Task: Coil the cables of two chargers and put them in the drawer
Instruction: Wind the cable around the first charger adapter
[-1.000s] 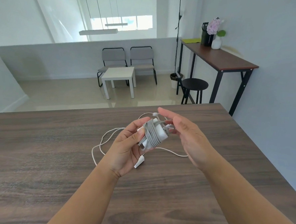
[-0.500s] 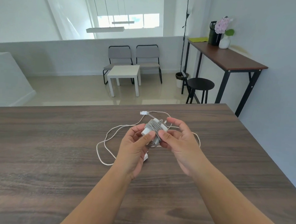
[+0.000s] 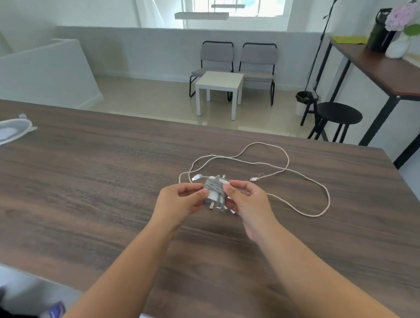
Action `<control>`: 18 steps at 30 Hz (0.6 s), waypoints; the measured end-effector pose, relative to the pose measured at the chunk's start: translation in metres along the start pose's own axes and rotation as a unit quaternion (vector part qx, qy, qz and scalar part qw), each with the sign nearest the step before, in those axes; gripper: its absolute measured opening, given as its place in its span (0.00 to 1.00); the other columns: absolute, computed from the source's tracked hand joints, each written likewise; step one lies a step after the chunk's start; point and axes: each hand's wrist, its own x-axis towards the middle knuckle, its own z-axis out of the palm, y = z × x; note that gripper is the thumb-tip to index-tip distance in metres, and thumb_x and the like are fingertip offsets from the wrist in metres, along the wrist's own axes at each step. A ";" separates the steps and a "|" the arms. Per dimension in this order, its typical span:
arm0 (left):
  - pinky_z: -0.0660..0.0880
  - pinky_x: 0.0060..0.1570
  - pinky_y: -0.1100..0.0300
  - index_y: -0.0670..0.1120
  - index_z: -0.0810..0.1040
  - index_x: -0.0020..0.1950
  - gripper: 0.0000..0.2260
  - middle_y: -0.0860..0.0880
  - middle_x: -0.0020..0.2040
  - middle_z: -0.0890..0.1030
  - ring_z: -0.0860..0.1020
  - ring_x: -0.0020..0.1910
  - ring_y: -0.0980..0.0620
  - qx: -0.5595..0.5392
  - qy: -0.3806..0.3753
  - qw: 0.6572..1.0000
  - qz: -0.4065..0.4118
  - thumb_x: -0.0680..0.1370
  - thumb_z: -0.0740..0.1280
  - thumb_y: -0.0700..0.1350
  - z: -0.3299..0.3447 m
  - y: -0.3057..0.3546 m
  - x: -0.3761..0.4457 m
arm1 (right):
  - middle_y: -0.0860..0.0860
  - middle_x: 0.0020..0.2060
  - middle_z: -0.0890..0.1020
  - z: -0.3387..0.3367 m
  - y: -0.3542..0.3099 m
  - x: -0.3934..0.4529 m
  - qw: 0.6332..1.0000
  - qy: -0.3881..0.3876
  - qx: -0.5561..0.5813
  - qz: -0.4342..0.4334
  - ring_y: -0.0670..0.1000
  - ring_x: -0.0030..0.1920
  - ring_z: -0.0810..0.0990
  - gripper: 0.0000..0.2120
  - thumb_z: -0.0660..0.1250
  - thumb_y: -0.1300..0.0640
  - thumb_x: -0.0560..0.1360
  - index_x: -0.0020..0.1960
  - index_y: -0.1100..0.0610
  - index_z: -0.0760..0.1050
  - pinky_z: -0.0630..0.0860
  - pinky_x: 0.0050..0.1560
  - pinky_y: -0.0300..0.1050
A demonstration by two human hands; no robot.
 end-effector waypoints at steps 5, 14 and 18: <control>0.78 0.37 0.66 0.40 0.83 0.52 0.09 0.45 0.42 0.87 0.85 0.38 0.54 0.046 0.051 0.998 -0.001 0.73 0.75 0.38 -0.045 -0.013 0.002 | 0.55 0.41 0.84 0.039 0.037 0.003 0.998 -0.036 -0.026 0.042 0.53 0.43 0.84 0.07 0.71 0.61 0.75 0.51 0.60 0.76 0.81 0.51 0.49; 0.80 0.45 0.57 0.47 0.83 0.51 0.06 0.44 0.44 0.87 0.83 0.42 0.50 0.119 0.016 0.991 -0.051 0.75 0.73 0.41 -0.080 -0.040 -0.007 | 0.53 0.38 0.85 0.053 0.069 -0.009 0.988 -0.028 -0.139 0.056 0.47 0.36 0.82 0.06 0.71 0.58 0.74 0.49 0.57 0.77 0.80 0.40 0.42; 0.81 0.50 0.53 0.50 0.83 0.49 0.05 0.46 0.43 0.87 0.85 0.46 0.47 0.128 -0.014 0.990 -0.062 0.74 0.74 0.43 -0.079 -0.043 -0.008 | 0.50 0.34 0.85 0.045 0.070 -0.013 0.983 -0.012 -0.180 0.021 0.47 0.35 0.83 0.05 0.72 0.55 0.73 0.46 0.54 0.77 0.80 0.37 0.42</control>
